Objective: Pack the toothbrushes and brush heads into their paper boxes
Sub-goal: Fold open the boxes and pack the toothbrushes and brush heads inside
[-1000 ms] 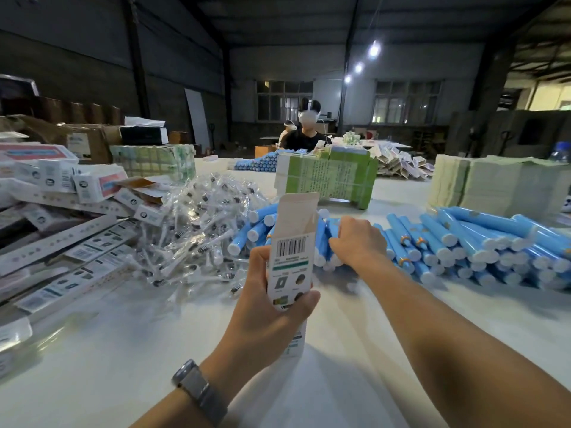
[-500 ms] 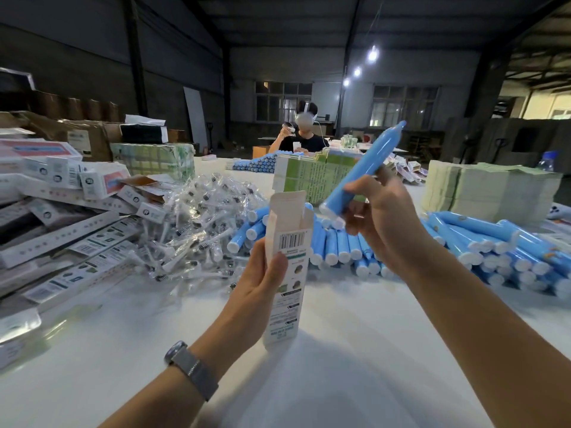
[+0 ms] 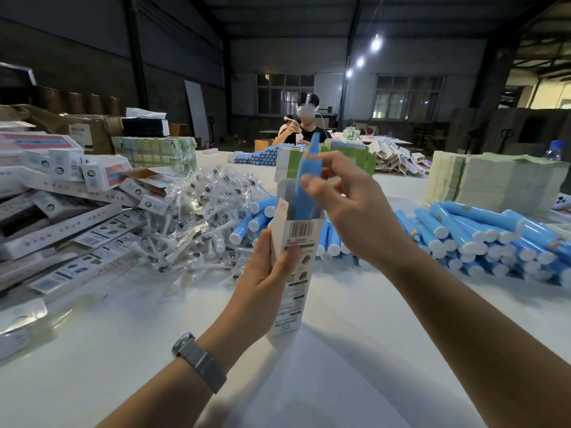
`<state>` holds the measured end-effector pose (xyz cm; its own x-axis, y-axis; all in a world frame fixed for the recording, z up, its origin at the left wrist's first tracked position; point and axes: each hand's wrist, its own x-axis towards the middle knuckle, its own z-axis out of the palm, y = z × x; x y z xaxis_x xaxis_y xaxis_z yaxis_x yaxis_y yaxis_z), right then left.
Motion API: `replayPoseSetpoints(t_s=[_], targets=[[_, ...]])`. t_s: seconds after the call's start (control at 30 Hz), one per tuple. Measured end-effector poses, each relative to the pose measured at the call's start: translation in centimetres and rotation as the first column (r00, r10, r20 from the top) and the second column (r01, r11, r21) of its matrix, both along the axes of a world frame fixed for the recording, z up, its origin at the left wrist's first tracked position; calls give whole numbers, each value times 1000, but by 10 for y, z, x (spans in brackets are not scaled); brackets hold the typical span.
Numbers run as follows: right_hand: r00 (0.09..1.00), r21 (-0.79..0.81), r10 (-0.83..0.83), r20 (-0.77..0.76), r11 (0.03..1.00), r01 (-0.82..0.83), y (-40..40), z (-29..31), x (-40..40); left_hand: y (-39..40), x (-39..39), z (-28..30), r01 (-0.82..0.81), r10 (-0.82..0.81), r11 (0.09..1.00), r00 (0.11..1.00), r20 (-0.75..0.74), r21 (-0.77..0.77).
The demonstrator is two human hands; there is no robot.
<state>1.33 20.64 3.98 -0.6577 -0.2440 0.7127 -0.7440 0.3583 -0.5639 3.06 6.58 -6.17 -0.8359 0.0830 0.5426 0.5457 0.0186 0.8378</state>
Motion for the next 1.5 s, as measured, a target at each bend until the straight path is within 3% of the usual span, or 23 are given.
replayPoseSetpoints(t_s=[0.1,0.27,0.37,0.4,0.47,0.5,0.57,0.6,0.67,0.77,0.83,0.93,0.97,1.03,1.1,1.17,1.23,1.37,1.5], targets=[[1000,30,2,4,1000,-2,-3,-8,-2,-2,-2,0,1,-1,999,1000,-4,38],[997,-114,72,14,991,-70,-4,-17,-8,-5,-6,-3,-37,38,998,999,-36,41],[990,-298,102,100,952,-68,-3,-28,-23,-19,-11,0,-167,167,986,981,-100,8],[986,-291,76,146,956,-30,-5,-35,-31,-25,-13,1,-248,246,969,962,-120,2],[969,-80,-16,247,996,37,-12,-54,-49,-38,-19,2,-428,426,904,895,-136,13],[955,125,-81,284,991,47,-16,-65,-58,-44,-22,2,-505,504,863,854,-131,23],[940,573,-239,244,817,58,-29,-88,-73,-51,-26,0,-587,589,808,803,-91,49],[938,697,-278,206,715,59,-34,-98,-77,-53,-27,-1,-594,598,801,799,-69,65],[939,745,-285,192,665,50,-41,-110,-83,-52,-29,-4,-560,566,823,823,-50,99],[951,721,-270,153,689,79,-39,-111,-87,-44,-27,-3,-490,496,866,866,-56,99],[965,623,-224,135,777,93,-32,-98,-84,-40,-25,-1,-467,474,878,879,-54,105],[985,117,3,174,993,-24,-20,-57,-63,-38,-21,0,-417,424,901,905,-41,122],[985,-86,83,151,994,-70,-16,-41,-54,-37,-20,0,-388,396,913,917,-42,127],[979,-399,195,59,904,-156,-11,-13,-36,-32,-17,-1,-334,344,935,937,-70,118],[961,-534,273,-37,808,-250,-12,5,-20,-24,-14,-3,-262,271,961,956,-112,94],[956,-506,273,-108,812,-290,-18,10,-8,-17,-12,-7,-178,186,981,974,-129,73],[964,-392,220,-149,882,-262,-25,6,-3,-14,-11,-9,-152,158,987,978,-135,52],[969,-171,82,-234,977,-124,-29,-3,-7,-14,-12,-8,-141,153,986,979,-135,91],[957,-25,-22,-288,1000,15,-27,-10,-12,-14,-13,-9,-138,150,987,976,-158,83]])
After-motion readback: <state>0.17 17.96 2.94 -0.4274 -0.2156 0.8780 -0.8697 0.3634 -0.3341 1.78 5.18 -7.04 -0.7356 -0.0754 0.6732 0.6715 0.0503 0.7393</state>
